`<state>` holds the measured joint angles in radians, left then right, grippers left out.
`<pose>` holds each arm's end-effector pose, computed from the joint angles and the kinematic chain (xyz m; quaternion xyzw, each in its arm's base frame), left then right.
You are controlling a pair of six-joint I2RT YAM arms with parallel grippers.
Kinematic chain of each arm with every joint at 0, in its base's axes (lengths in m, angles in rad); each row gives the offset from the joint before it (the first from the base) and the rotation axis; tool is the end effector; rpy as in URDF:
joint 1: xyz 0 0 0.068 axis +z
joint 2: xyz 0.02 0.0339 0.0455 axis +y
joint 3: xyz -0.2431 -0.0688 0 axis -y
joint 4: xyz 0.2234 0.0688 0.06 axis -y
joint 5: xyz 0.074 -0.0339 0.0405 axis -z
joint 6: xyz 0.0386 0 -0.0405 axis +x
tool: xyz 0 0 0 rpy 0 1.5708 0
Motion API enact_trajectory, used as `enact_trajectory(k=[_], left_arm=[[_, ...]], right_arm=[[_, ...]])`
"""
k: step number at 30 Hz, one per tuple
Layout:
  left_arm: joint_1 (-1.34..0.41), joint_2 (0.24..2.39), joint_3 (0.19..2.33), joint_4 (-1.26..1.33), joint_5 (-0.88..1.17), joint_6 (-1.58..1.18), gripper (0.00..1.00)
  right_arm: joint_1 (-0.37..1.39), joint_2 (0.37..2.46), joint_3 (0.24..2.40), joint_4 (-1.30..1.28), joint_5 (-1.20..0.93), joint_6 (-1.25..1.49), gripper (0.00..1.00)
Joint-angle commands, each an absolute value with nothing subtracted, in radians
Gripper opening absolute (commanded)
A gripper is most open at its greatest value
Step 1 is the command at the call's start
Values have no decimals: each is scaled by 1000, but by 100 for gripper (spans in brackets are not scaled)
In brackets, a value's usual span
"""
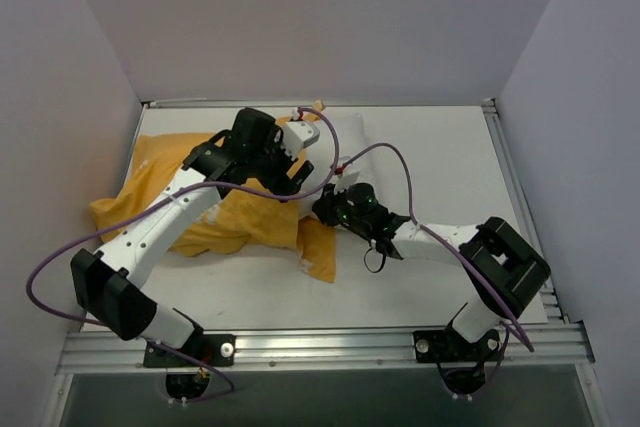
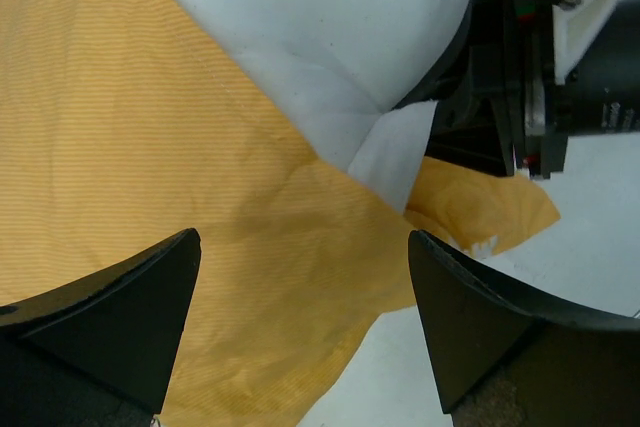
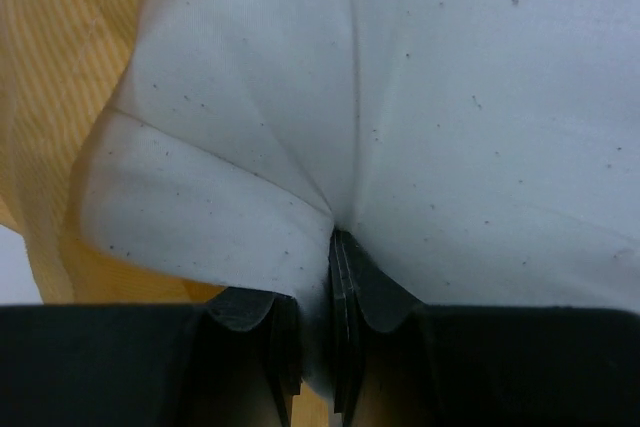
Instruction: Remove the pillowcase from the pillow
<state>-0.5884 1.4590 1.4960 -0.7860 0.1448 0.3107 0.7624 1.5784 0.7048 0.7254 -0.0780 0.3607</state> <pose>0.2432 -0.1690 0.3469 0.4234 0.8110 -0.1208 0.3854 0.2312 0.2249 0.2072 -0.1760 0.7366 0.3724 0.5364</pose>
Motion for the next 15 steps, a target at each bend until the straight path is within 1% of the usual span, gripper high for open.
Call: enact_trajectory(k=[1, 6, 11, 14, 15], left_arm=[[-615, 1499, 1516, -689, 49, 163, 94], [-640, 1583, 1529, -621, -130, 166, 94], [-683, 1661, 1542, -568, -186, 218, 94], [-689, 1700, 1551, -563, -218, 244, 97], [-686, 1701, 1546, -560, -233, 261, 86]], right_arm=[[767, 1581, 686, 788, -156, 505, 0], [767, 1595, 680, 805, -158, 520, 0], [767, 1583, 680, 784, -146, 514, 0], [767, 1566, 677, 762, -135, 509, 0], [767, 1557, 675, 743, -126, 508, 0]])
